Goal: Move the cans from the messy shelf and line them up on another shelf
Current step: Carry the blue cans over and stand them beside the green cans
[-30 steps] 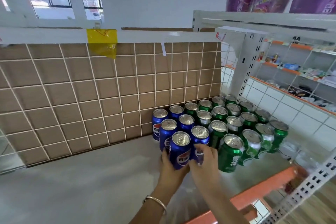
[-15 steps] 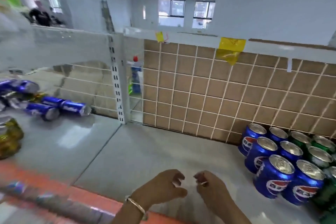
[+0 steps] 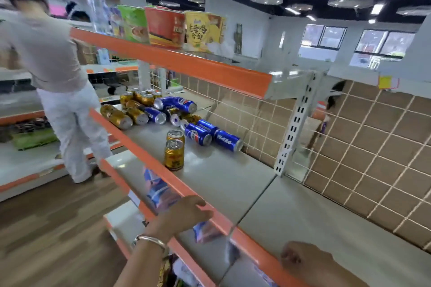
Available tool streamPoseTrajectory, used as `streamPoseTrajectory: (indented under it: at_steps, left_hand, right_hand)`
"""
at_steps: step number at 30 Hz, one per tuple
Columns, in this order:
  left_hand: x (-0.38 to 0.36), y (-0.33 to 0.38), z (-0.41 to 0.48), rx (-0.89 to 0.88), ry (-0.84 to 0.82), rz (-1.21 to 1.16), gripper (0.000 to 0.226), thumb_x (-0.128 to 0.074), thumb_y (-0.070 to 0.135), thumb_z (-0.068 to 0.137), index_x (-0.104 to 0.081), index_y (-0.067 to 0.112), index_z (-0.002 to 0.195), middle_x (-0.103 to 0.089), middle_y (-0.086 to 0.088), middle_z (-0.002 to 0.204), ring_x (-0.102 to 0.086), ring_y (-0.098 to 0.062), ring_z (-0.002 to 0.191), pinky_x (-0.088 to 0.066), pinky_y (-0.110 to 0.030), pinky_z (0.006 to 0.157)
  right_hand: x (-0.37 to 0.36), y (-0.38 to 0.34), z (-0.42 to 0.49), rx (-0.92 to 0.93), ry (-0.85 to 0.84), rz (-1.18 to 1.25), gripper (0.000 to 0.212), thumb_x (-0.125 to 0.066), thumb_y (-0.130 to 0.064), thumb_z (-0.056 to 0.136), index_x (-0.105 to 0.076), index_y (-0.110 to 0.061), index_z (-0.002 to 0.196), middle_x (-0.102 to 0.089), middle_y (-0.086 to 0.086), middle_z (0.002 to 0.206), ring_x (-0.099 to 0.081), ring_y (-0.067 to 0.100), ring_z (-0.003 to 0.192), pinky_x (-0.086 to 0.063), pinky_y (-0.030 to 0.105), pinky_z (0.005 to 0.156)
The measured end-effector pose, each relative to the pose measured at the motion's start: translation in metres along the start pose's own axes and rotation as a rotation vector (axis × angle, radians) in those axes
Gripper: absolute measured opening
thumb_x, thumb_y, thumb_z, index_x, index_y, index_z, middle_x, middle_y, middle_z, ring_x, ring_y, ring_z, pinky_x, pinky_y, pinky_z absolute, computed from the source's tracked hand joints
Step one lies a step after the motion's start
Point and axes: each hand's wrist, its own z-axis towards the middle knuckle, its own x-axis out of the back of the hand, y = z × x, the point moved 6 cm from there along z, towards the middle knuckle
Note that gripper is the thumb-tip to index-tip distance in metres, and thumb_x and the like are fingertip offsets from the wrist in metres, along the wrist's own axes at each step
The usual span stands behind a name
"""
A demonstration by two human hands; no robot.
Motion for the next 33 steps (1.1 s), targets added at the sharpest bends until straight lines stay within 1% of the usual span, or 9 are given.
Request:
streamPoseTrajectory:
  at_steps: [3, 7, 10, 14, 18, 24, 26, 29, 33]
  left_hand:
    - [0.023, -0.018, -0.003, 0.026, 0.178, -0.108, 0.038, -0.059, 0.029, 0.087, -0.057, 0.011, 0.120, -0.062, -0.007, 0.121, -0.060, -0.019, 0.103, -0.047, -0.012, 0.072]
    - [0.017, -0.028, -0.007, 0.053, 0.095, -0.060, 0.047, -0.058, 0.041, 0.085, -0.050, 0.021, 0.127, -0.055, -0.001, 0.129, -0.052, -0.017, 0.119, -0.040, -0.032, 0.105]
    - [0.019, -0.032, -0.006, 0.068, 0.065, -0.025, 0.049, -0.059, 0.043, 0.084, -0.052, 0.020, 0.126, -0.057, -0.001, 0.130, -0.052, -0.017, 0.121, -0.040, -0.034, 0.106]
    - [0.029, -0.040, 0.001, 0.032, -0.032, 0.024, 0.049, -0.054, 0.034, 0.091, -0.047, 0.010, 0.134, -0.051, -0.005, 0.137, -0.047, -0.020, 0.126, -0.036, -0.025, 0.103]
    - [0.063, -0.067, 0.024, 0.041, -0.049, -0.028, 0.049, -0.055, 0.033, 0.091, -0.045, 0.014, 0.135, -0.055, 0.000, 0.133, -0.051, -0.014, 0.122, -0.037, -0.019, 0.097]
    - [0.113, -0.092, 0.071, -0.059, -0.048, -0.104, 0.035, -0.061, 0.024, 0.088, -0.057, 0.014, 0.121, -0.060, 0.004, 0.102, -0.061, -0.015, 0.103, -0.043, -0.012, 0.078]
    - [0.132, -0.089, 0.085, -0.113, -0.033, -0.077, 0.030, -0.061, 0.023, 0.087, -0.061, 0.018, 0.117, -0.060, 0.010, 0.098, -0.060, -0.009, 0.097, -0.042, -0.008, 0.074]
    - [0.160, -0.070, 0.106, -0.197, -0.001, -0.146, 0.024, -0.061, 0.019, 0.086, -0.064, 0.019, 0.110, -0.065, 0.009, 0.094, -0.062, -0.007, 0.088, -0.046, -0.016, 0.078]
    - [0.186, -0.039, 0.129, -0.290, 0.050, -0.199, 0.026, -0.061, 0.020, 0.087, -0.064, 0.018, 0.112, -0.065, 0.006, 0.102, -0.059, -0.002, 0.087, -0.044, -0.010, 0.074]
  right_hand:
    - [0.008, -0.031, 0.014, 0.038, 0.036, -0.053, 0.016, -0.047, -0.043, 0.083, -0.054, -0.045, 0.068, -0.056, -0.023, 0.085, -0.053, -0.002, 0.096, -0.039, 0.020, 0.092]
    - [0.010, -0.078, 0.045, 0.179, -0.005, -0.142, 0.015, -0.049, -0.044, 0.088, -0.043, -0.048, 0.076, -0.055, -0.022, 0.094, -0.053, -0.001, 0.101, -0.036, 0.022, 0.095]
    - [0.007, -0.100, 0.066, 0.249, -0.025, -0.166, 0.006, -0.050, -0.046, 0.088, -0.046, -0.046, 0.093, -0.055, -0.022, 0.100, -0.052, -0.002, 0.097, -0.034, 0.024, 0.098]
    - [-0.003, -0.125, 0.093, 0.270, -0.045, -0.132, 0.021, -0.054, -0.045, 0.088, -0.050, -0.045, 0.108, -0.057, -0.020, 0.107, -0.051, -0.003, 0.095, -0.035, 0.025, 0.099]
    - [-0.016, -0.155, 0.126, 0.252, -0.065, -0.034, 0.012, -0.058, -0.044, 0.085, -0.046, -0.047, 0.084, -0.058, -0.019, 0.103, -0.055, 0.002, 0.094, -0.038, 0.026, 0.096]
    - [-0.021, -0.203, 0.165, 0.151, -0.054, 0.045, 0.026, -0.053, -0.043, 0.089, -0.053, -0.040, 0.114, -0.053, -0.020, 0.107, -0.052, 0.004, 0.103, -0.036, 0.028, 0.098]
    - [-0.023, -0.214, 0.169, 0.108, -0.060, 0.087, 0.028, -0.052, -0.042, 0.089, -0.053, -0.039, 0.116, -0.053, -0.019, 0.110, -0.051, 0.005, 0.106, -0.035, 0.028, 0.100]
    - [-0.020, -0.221, 0.175, 0.049, -0.034, 0.144, 0.029, -0.053, -0.042, 0.088, -0.053, -0.039, 0.117, -0.054, -0.018, 0.113, -0.051, 0.005, 0.110, -0.034, 0.028, 0.101]
    - [-0.014, -0.213, 0.185, -0.009, -0.030, 0.175, 0.027, -0.056, -0.042, 0.087, -0.055, -0.037, 0.113, -0.055, -0.017, 0.110, -0.053, 0.005, 0.105, -0.036, 0.030, 0.100]
